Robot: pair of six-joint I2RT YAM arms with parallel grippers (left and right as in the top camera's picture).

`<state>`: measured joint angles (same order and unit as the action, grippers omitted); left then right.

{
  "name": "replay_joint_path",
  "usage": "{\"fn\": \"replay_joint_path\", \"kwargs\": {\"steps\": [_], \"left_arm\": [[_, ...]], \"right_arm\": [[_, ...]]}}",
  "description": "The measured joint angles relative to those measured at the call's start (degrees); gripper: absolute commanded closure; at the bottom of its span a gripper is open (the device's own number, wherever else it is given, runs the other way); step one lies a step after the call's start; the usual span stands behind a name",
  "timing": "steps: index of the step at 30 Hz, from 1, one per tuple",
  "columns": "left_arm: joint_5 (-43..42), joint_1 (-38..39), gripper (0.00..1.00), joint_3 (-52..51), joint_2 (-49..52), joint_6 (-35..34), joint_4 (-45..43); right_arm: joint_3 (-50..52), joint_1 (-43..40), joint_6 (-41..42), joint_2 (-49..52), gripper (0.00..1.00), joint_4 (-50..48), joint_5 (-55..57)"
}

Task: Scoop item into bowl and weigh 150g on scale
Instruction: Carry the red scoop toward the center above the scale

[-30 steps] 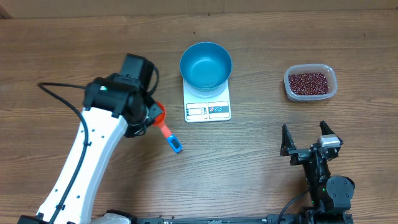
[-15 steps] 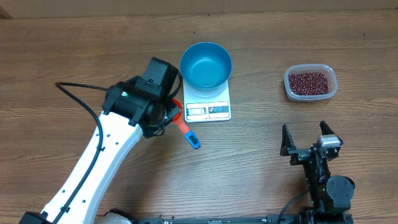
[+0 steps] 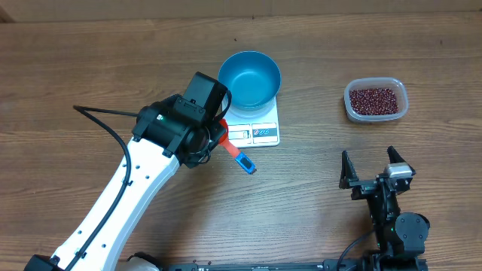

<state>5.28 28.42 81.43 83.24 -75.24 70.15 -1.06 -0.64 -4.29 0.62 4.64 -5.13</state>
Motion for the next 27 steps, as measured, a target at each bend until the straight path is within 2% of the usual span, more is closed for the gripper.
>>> {"fn": "replay_joint_path", "kwargs": {"steps": [6, 16, 27], "left_arm": [[0.0, 0.0, 0.96, 0.0, 0.0, -2.7, 0.5], [0.6, 0.0, 0.96, 0.0, 0.0, -3.3, 0.5], [0.8, 0.0, 0.96, 0.0, 0.0, -0.8, -0.1]], "right_arm": [[0.0, 0.0, 0.0, 0.0, 0.00, 0.0, 0.0], [0.0, 0.0, 0.0, 0.0, 0.00, 0.0, 0.0], [0.0, 0.0, 0.0, 0.0, 0.00, 0.0, 0.0]]}}
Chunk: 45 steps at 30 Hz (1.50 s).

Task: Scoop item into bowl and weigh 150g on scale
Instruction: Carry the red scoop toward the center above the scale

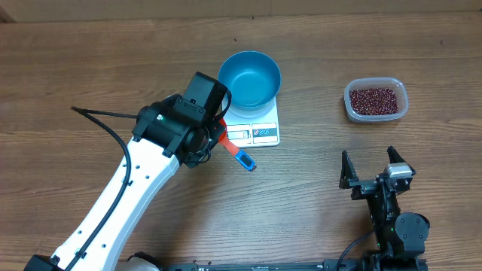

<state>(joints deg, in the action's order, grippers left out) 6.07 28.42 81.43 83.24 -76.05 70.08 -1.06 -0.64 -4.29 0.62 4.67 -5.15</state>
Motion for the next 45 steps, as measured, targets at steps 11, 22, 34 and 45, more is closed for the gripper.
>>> {"fn": "replay_joint_path", "kwargs": {"steps": [11, 22, 34, 45], "left_arm": [[-1.6, 0.0, 0.96, 0.0, 0.0, -8.3, 0.1], [-3.5, 0.0, 0.95, 0.0, 0.0, -17.0, -0.3], [-3.7, 0.0, 0.96, 0.0, 0.0, -18.3, -2.4], [-3.7, 0.0, 0.96, 0.0, 0.0, -18.3, -3.5]], "right_arm": [[0.0, 0.0, 0.0, 0.0, 0.00, 0.0, 0.0], [0.0, 0.0, 0.0, 0.0, 0.00, 0.0, 0.0], [0.0, 0.0, 0.0, 0.0, 0.00, 0.0, -0.2], [0.0, 0.0, 6.2, 0.0, 0.00, -1.1, -2.3]]}}
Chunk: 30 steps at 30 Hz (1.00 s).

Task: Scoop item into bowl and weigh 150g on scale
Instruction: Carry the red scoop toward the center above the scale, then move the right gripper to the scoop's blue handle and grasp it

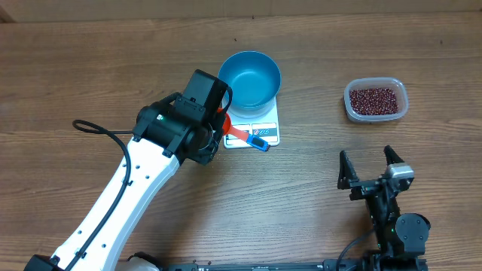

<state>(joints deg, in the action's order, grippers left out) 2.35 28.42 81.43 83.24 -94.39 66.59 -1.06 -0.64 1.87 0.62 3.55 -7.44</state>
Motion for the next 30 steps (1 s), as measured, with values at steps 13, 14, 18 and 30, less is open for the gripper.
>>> {"fn": "replay_joint_path", "kwargs": {"steps": [13, 14, 18, 30], "left_arm": [[0.0, 0.0, 0.96, 0.0, 0.0, 0.0, 0.5], [0.0, 0.0, 0.95, 0.0, 0.0, 0.0, 0.5], [0.0, 0.0, 0.96, 0.0, 0.0, 0.0, 0.6], [-3.2, 0.0, 0.96, 0.0, 0.0, -5.0, -1.6]], "right_arm": [[-14.8, 0.0, 23.8, 1.0, 0.00, 12.9, -2.3], [-16.7, 0.0, 24.3, 1.6, 0.00, 14.5, -2.7], [-26.0, 0.0, 25.9, 7.5, 0.00, 24.0, -5.4], [-39.5, 0.0, 36.2, 33.5, 0.00, 19.1, -30.3]]}}
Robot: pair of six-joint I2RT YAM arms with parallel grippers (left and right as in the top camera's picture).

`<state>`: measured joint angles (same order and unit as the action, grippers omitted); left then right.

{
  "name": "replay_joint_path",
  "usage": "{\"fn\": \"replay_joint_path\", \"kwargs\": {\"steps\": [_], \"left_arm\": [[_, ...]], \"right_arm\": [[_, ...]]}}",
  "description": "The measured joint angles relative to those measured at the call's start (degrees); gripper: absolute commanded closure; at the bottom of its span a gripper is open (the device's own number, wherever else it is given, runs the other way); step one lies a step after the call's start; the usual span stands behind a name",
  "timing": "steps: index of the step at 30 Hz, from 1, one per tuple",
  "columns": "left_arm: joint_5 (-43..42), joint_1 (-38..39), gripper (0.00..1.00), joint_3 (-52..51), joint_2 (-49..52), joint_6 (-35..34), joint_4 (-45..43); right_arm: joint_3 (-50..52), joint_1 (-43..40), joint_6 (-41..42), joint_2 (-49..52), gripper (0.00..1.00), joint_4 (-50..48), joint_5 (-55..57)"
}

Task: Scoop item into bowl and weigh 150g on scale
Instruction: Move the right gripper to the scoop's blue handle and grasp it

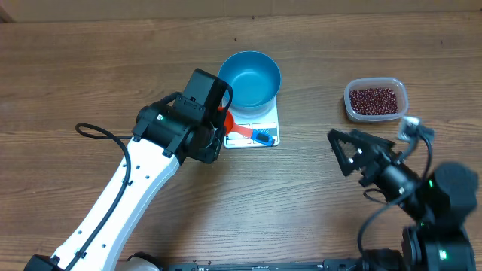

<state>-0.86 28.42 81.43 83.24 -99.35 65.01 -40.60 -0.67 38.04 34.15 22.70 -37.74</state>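
A blue bowl (249,78) stands empty on the white scale (267,120). My left gripper (224,125) is mostly hidden under its wrist at the scale's left edge. It is shut on the orange handle of a scoop (242,133). The scoop's blue head lies over the scale's front panel. A clear tub of red beans (376,100) sits to the right. My right gripper (343,153) is open and raised, just below and left of the tub, with nothing between its fingers.
The left arm's white link (128,196) runs from the near left edge up to the scale, with a black cable (98,132) looping out on its left. The right arm's dark body (437,199) fills the near right corner.
My right arm has left its rest pose at the near edge; its open gripper is now higher and points left, close below the bean tub. The left gripper and scoop hardly moved.
At first my left gripper held the scoop slanting down-right onto the table in front of the scale, with the right arm parked and open. Then the scoop lay turned across the scale's front panel. Now the right gripper is up near the bean tub.
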Motion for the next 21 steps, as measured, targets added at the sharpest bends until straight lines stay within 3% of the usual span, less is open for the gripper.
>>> {"fn": "replay_joint_path", "kwargs": {"steps": [7, 21], "left_arm": [[-6.1, 0.0, 0.96, 0.0, 0.0, -1.2, -3.8], [-14.2, 0.6, 0.96, 0.0, 0.0, -4.8, -9.0]], "right_arm": [[0.0, 0.0, 11.1, 10.6, 0.00, -7.3, -7.9], [0.0, 3.1, 16.3, 22.4, 0.00, -17.3, -16.2]]}}
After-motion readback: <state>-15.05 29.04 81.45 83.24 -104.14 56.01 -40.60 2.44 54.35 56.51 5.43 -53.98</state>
